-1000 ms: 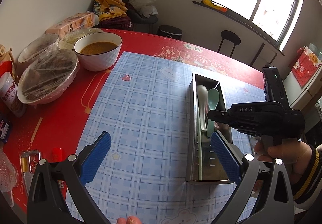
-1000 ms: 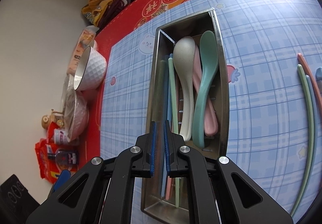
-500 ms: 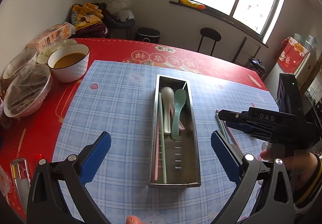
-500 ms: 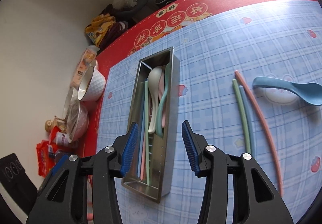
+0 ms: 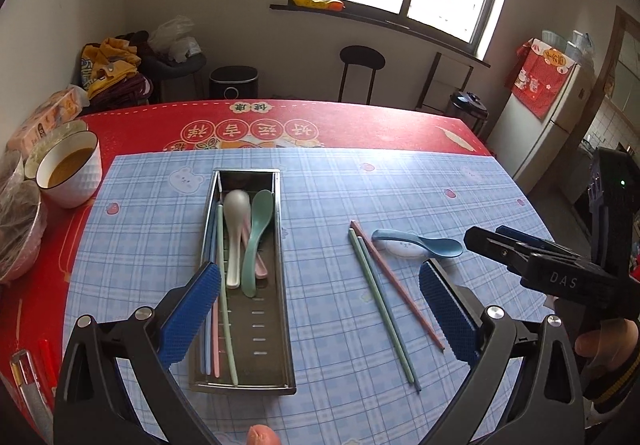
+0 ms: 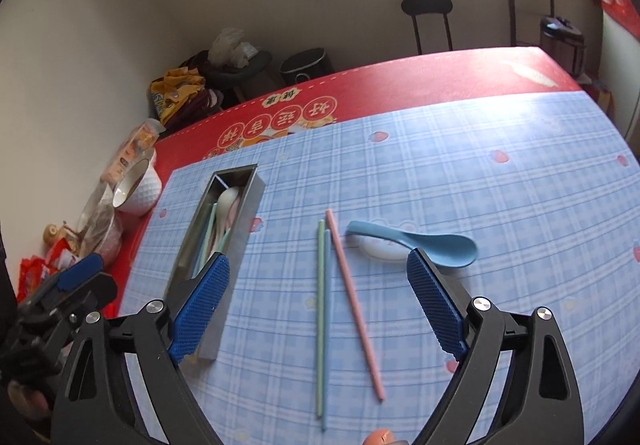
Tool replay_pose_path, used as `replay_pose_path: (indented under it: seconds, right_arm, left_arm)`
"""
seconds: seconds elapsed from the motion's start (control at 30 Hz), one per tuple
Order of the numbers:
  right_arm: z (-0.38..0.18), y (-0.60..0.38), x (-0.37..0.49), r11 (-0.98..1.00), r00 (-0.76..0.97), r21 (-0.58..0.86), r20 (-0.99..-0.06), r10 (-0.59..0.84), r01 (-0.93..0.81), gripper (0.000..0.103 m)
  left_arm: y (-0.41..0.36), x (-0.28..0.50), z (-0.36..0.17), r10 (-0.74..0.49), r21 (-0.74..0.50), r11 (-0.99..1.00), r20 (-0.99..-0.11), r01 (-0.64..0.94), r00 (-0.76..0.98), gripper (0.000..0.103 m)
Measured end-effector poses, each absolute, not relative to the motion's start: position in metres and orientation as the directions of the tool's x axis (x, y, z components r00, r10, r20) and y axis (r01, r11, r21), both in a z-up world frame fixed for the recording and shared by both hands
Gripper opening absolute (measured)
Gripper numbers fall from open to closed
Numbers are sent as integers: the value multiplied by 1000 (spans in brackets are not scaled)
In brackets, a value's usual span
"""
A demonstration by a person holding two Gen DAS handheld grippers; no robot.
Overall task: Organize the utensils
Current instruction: 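Move the left tool to another green chopstick and close on it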
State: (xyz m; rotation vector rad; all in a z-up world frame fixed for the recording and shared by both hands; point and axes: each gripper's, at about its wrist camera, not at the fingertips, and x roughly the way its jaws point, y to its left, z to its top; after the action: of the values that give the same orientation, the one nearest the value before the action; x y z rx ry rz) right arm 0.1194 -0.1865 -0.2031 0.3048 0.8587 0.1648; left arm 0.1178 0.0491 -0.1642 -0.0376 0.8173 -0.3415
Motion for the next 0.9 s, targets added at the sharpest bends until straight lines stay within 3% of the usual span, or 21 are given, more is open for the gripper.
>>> replay_pose_path:
  seconds: [0.63, 0.9]
  right_arm:
    - [-216, -242, 92, 963, 636, 266, -751, 177, 46, 87]
    - [-229, -251, 99, 964, 621, 253, -769, 152, 77, 87]
  left_arm:
    - [-8, 129, -203, -302, -170, 947, -765, 274, 569, 96]
    - [-9, 139, -231, -298, -200, 949, -815, 242, 497, 67]
